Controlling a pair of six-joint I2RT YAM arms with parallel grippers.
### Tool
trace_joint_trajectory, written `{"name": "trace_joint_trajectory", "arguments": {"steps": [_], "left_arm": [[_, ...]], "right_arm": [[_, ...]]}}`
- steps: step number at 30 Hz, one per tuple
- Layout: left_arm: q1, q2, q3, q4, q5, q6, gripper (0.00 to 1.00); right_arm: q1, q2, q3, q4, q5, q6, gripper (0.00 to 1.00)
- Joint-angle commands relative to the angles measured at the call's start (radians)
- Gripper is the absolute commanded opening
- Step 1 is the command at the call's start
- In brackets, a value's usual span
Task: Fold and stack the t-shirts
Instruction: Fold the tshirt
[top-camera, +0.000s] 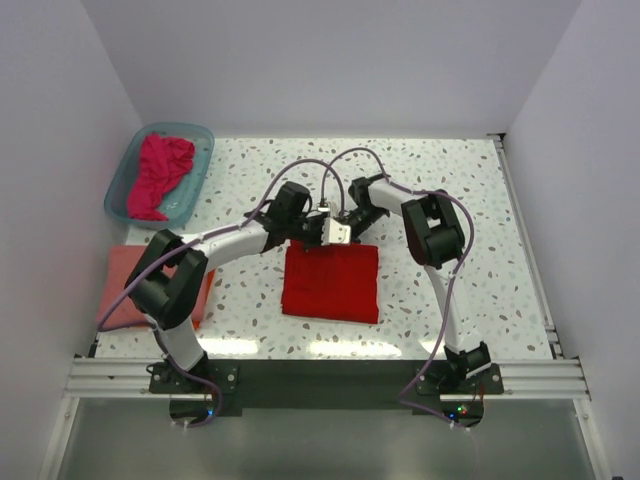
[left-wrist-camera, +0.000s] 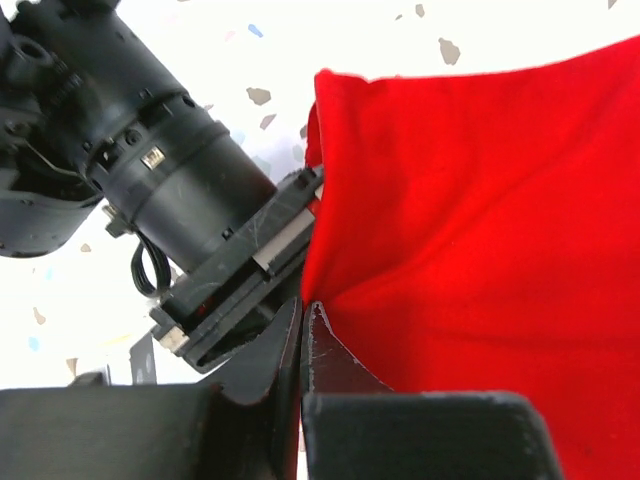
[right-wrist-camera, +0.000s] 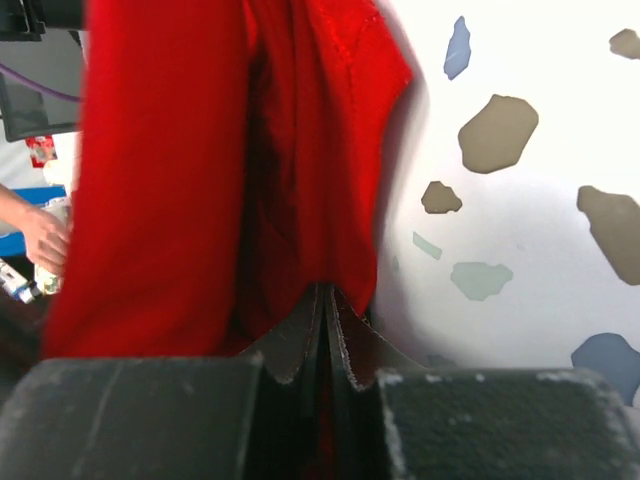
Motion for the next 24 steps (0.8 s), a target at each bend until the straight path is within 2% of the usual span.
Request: {"name": "trace_joint_trajectory", "arguments": {"steps": [1, 3, 4, 7, 11, 15, 19, 21, 24], "left_arm": [[0.013, -0.049, -0.035, 0.145, -0.027, 0.008, 0.12], [0.013, -0.076, -0.058, 0.151, -0.027, 0.005, 0.22], [0.013, -0.092, -0.066, 0.155, -0.025, -0.002, 0.32], [0.016, -0.198, -0.084, 0.145, -0.013, -0.041, 0.39], [0.021, -0.299, -0.098, 0.061, 0.026, -0.067, 0.42], [0.042, -0.349, -0.101, -0.086, 0.047, -0.119, 0.45], [0.154, -0.291, -0.039, -0.249, 0.145, -0.153, 0.47], [0.214, -0.251, 0.016, -0.303, 0.199, -0.189, 0.49], [0.248, -0.146, 0.107, -0.374, 0.217, -0.217, 0.50]], "right_arm": [[-0.005, -0.024, 0.028, -0.004, 0.100, -0.047, 0.09], [-0.007, -0.038, 0.054, -0.009, 0.157, -0.049, 0.14], [-0.007, -0.047, 0.082, -0.015, 0.174, -0.051, 0.15], [-0.005, -0.078, 0.143, -0.044, 0.235, -0.066, 0.22], [-0.005, -0.101, 0.228, -0.090, 0.316, -0.100, 0.32], [-0.008, -0.122, 0.332, -0.142, 0.417, -0.141, 0.36], [-0.042, -0.167, 0.375, -0.153, 0.549, -0.195, 0.46], [-0.086, -0.194, 0.366, -0.164, 0.563, -0.208, 0.53], [-0.148, -0.210, 0.335, -0.214, 0.527, -0.224, 0.57]]}}
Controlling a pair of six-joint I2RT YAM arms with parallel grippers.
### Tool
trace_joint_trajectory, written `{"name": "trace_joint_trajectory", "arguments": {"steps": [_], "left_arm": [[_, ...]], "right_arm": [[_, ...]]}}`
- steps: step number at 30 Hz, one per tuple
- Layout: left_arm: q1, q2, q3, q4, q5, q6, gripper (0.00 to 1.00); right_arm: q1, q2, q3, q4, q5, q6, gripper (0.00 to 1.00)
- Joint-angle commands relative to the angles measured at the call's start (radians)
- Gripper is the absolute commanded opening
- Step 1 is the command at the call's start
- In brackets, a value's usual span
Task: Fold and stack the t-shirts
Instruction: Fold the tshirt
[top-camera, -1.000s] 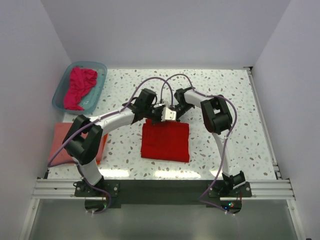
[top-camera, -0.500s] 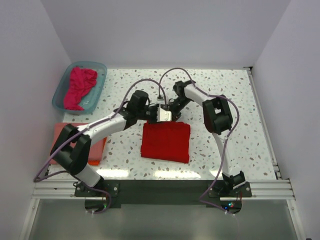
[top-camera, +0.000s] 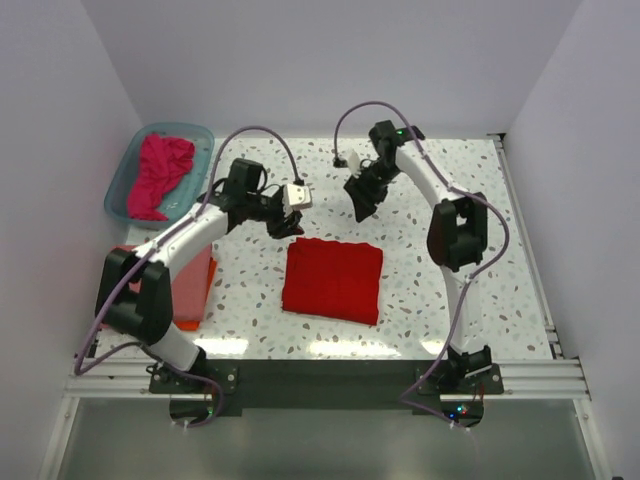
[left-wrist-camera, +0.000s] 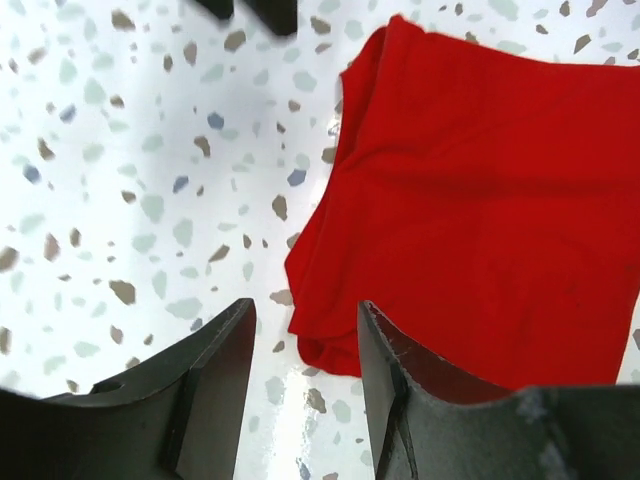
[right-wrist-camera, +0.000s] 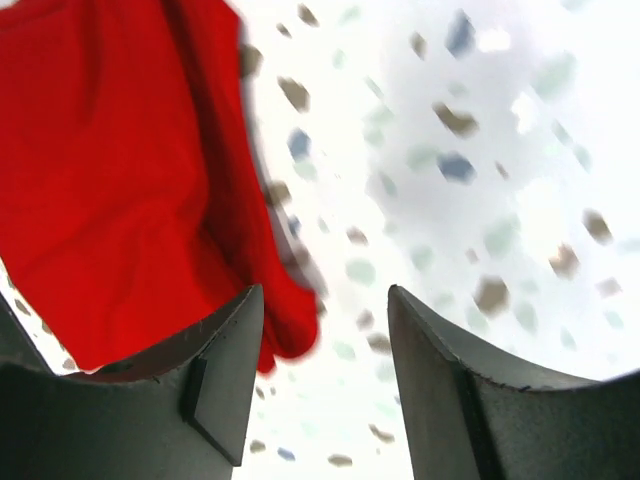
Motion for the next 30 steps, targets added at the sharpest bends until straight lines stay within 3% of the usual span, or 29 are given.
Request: {"name": "trace_joint_trajectory", "arguments": {"steps": [1, 5, 9, 14, 18, 23, 30], "left_arm": [[0.052, 0.122, 0.124, -0.163, 0.097, -0.055, 0.50], [0.073, 0.282, 0.275, -0.291, 0.134, -0.048, 0.54], [0.085, 0.385, 0.351, -0.300, 0.136, -0.099, 0.57], [0.087, 0.521, 0.481, -0.386, 0.157, -0.114, 0.58], [0.087, 0.541, 0.474, -0.414, 0.159, -0.101, 0.58], [0.087, 0.571, 0.464, -0.440, 0.163, -0.096, 0.57], [0.087, 0.593, 0.466, -0.441, 0.166, -0.101, 0.51]], "right_arm": [[-0.089, -0.082, -0.009, -0.094, 0.020, -0.051, 0.57], [-0.106, -0.119, -0.113, -0.116, -0.054, -0.050, 0.58], [-0.106, -0.134, -0.235, -0.050, -0.106, -0.017, 0.58], [-0.105, -0.111, -0.260, -0.039, -0.147, 0.004, 0.63], [-0.103, -0.098, -0.268, -0.048, -0.163, -0.007, 0.62], [-0.091, -0.082, -0.282, -0.085, -0.146, -0.054, 0.55], [-0.088, -0.073, -0.291, -0.131, -0.133, -0.100, 0.52]]}}
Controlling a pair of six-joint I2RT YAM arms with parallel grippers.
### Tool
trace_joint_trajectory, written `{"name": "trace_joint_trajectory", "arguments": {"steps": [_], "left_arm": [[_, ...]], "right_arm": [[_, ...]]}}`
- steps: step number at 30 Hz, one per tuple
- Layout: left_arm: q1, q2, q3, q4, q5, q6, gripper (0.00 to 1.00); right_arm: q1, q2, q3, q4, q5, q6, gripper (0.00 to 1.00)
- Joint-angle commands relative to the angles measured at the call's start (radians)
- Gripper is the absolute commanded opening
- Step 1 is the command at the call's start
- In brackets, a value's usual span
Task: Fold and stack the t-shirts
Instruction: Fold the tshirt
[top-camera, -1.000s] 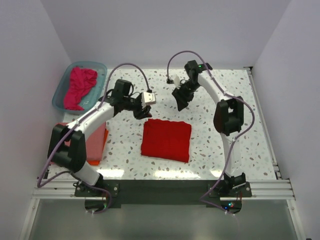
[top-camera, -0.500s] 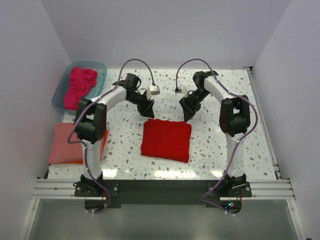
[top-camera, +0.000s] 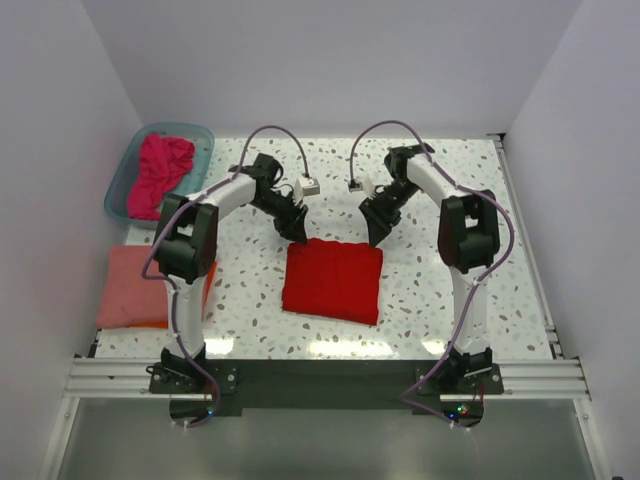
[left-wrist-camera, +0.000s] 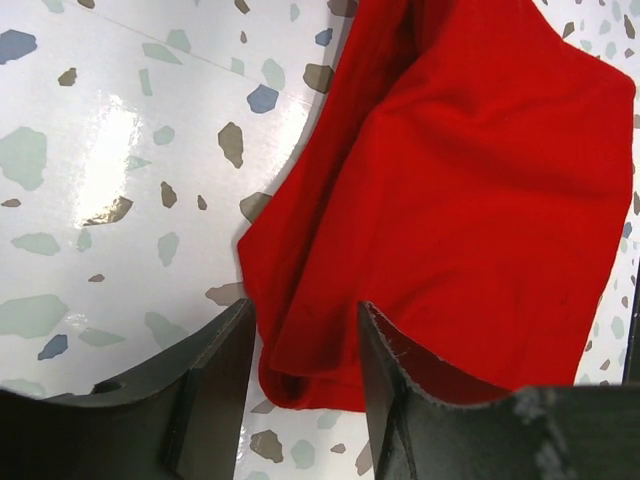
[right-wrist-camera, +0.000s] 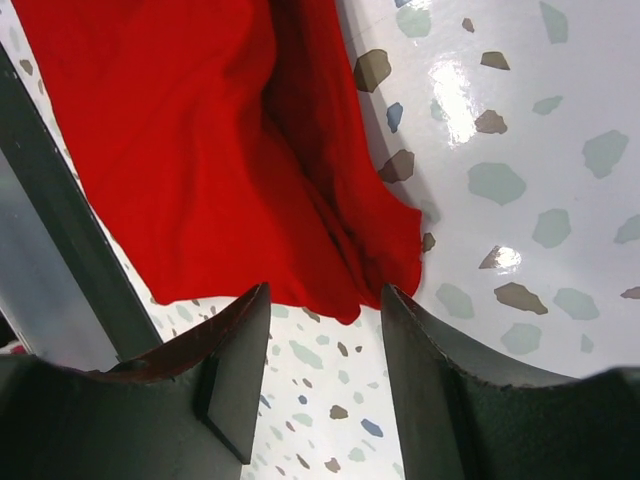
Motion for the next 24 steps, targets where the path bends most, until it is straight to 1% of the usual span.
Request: {"name": "trace_joint_trajectory", "arguments": {"steps": [1, 5, 8, 10, 12, 13, 14, 15, 16, 17, 18, 19, 20, 21, 24], "left_arm": [[0.008, 0.019, 0.022, -0.035, 0.035, -0.005, 0.49], [0.011, 0.010, 0.016, -0.041, 0.038, 0.001, 0.31], [0.023, -0.003, 0.013, -0.046, 0.035, 0.005, 0.26], [0.028, -0.006, 0.012, -0.052, 0.033, 0.012, 0.26], [0.028, -0.009, 0.008, -0.057, 0.030, 0.025, 0.24], [0.028, -0.010, 0.005, -0.055, 0.032, 0.025, 0.22], [0.030, -0.010, 0.002, -0.054, 0.033, 0.027, 0.19], [0.030, -0.017, 0.001, -0.052, 0.036, 0.025, 0.17], [0.030, -0.018, -0.002, -0.052, 0.039, 0.025, 0.15], [0.030, -0.020, -0.004, -0.055, 0.042, 0.027, 0.11], [0.030, -0.027, -0.004, -0.060, 0.042, 0.030, 0.08], [0.030, -0.032, -0.005, -0.064, 0.041, 0.033, 0.06], [0.036, -0.046, -0.007, -0.075, 0.038, 0.044, 0.01], [0.039, -0.053, -0.007, -0.081, 0.033, 0.048, 0.00], [0.066, -0.096, -0.018, -0.086, 0.006, 0.064, 0.00]], "right_arm": [[0.006, 0.011, -0.004, -0.055, -0.018, -0.052, 0.50], [0.010, 0.004, -0.030, -0.035, 0.002, -0.057, 0.47], [0.015, 0.006, -0.045, -0.033, 0.020, -0.074, 0.46], [0.020, 0.001, -0.057, -0.018, 0.045, -0.076, 0.50], [0.020, -0.009, -0.083, 0.014, 0.053, -0.071, 0.49], [0.020, -0.011, -0.088, 0.020, 0.054, -0.068, 0.41], [0.021, -0.012, -0.087, 0.023, 0.053, -0.066, 0.37], [0.020, -0.016, -0.085, 0.023, 0.053, -0.065, 0.29], [0.020, -0.019, -0.083, 0.020, 0.044, -0.065, 0.25], [0.021, -0.022, -0.077, 0.014, 0.039, -0.065, 0.20], [0.020, -0.032, -0.074, 0.010, 0.034, -0.065, 0.08], [0.020, -0.043, -0.073, 0.007, 0.031, -0.066, 0.03], [0.020, -0.051, -0.070, -0.001, 0.028, -0.066, 0.00], [0.021, -0.060, -0.070, -0.009, 0.030, -0.066, 0.00], [0.018, -0.106, -0.065, -0.027, 0.051, -0.074, 0.00]]}}
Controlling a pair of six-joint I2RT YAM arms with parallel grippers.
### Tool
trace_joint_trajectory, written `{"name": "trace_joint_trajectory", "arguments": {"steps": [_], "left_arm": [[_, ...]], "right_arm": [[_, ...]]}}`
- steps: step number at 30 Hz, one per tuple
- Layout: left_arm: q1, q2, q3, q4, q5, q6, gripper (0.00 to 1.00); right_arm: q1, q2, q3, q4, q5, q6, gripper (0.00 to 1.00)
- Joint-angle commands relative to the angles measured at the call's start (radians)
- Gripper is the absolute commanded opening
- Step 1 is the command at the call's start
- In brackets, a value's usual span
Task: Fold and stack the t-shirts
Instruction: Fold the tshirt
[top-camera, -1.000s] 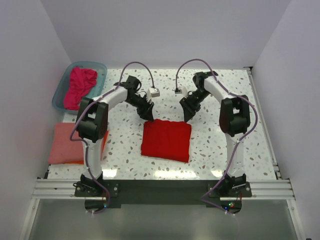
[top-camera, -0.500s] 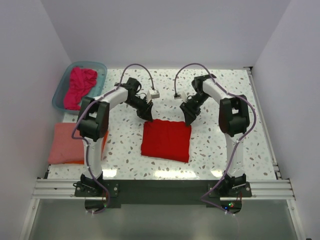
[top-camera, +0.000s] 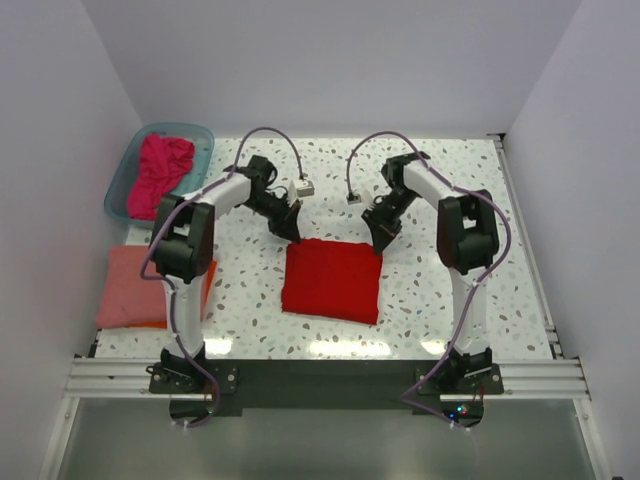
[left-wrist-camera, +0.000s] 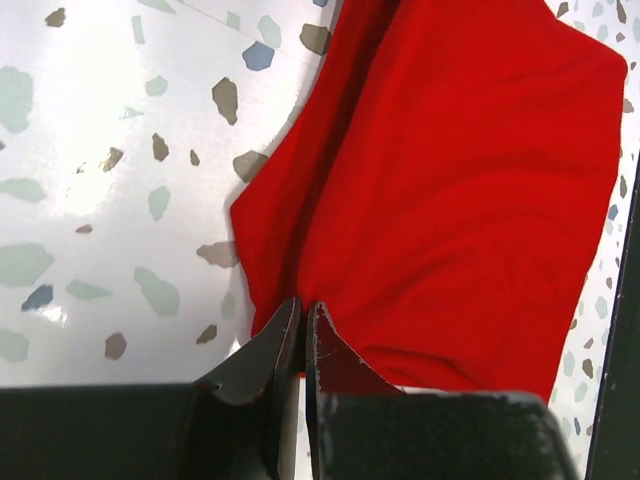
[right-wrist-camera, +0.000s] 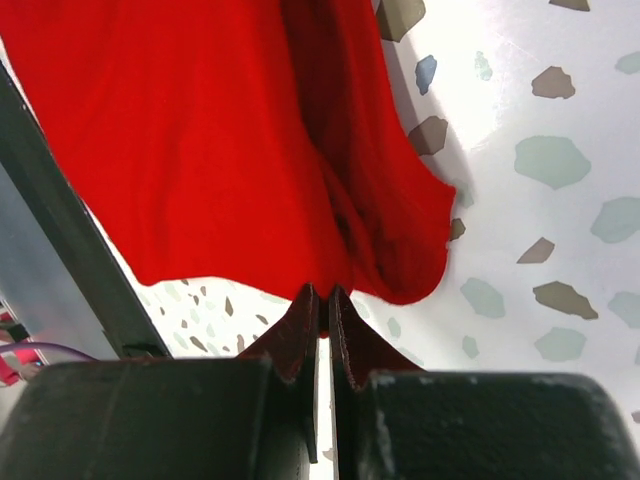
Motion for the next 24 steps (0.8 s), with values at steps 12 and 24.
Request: {"name": "trace_joint_trajectory", "arguments": {"steps": [12, 24], "left_arm": [[0.113, -0.087, 0.000, 0.022, -0.112, 0.036, 0.00], [0.129, 0.099, 0.131, 0.223, -0.247, -0.104, 0.00]], "right_arm": [[-0.019, -0.098, 0.017, 0.099, 0.149, 0.030, 0.00], [-0.019, 0.077, 0.193, 0.357, 0.312, 0.196, 0.00]]}}
